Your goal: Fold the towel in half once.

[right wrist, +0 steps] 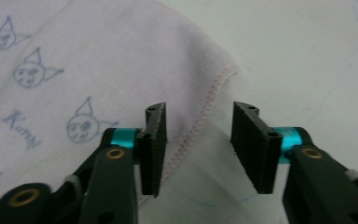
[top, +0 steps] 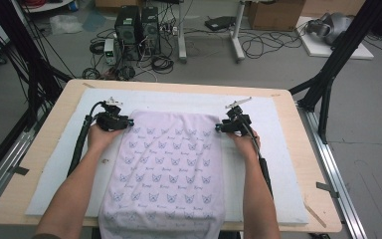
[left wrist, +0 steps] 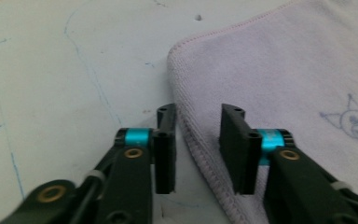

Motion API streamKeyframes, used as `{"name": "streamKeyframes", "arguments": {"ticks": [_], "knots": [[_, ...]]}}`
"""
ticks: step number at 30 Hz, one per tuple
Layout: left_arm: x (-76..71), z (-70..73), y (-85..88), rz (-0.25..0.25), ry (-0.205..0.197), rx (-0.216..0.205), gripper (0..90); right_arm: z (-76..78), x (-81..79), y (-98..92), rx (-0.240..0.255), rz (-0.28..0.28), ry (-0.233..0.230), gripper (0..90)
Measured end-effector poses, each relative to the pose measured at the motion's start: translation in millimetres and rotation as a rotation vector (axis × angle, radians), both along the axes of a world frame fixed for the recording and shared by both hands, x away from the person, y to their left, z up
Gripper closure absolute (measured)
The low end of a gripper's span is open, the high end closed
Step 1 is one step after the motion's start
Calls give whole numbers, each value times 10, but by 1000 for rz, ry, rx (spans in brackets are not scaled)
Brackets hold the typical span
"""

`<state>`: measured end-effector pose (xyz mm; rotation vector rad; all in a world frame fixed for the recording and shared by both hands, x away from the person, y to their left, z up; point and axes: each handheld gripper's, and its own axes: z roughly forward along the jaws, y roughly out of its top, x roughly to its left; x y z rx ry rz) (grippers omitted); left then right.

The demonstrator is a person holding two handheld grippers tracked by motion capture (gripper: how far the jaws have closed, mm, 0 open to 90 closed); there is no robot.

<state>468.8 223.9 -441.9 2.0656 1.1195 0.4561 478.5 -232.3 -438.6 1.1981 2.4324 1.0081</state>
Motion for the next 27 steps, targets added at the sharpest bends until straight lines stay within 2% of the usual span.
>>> {"name": "streamKeyframes", "arguments": {"ticks": [2,4,7,11,18,20,23,27], "knots": [[-5,0,-21,-15,-5,7,832,-1,1,-22,29,19,19,753],[-8,5,-25,-16,-10,11,855,12,-9,-7,35,49,24,860],[-19,36,0,-28,-21,-3,864,49,-26,9,74,73,13,872],[-72,149,17,-79,-71,-17,867,141,-65,-5,104,120,-8,875],[-218,401,136,-127,-135,-100,866,360,-197,-73,165,189,-48,876],[-295,472,153,-153,-157,-116,866,440,-259,-93,200,206,-64,876],[-451,534,187,-182,-191,-144,866,548,-393,-96,214,249,-80,876],[-711,549,209,-236,-226,-123,866,612,-645,-87,227,296,-100,875]]}}
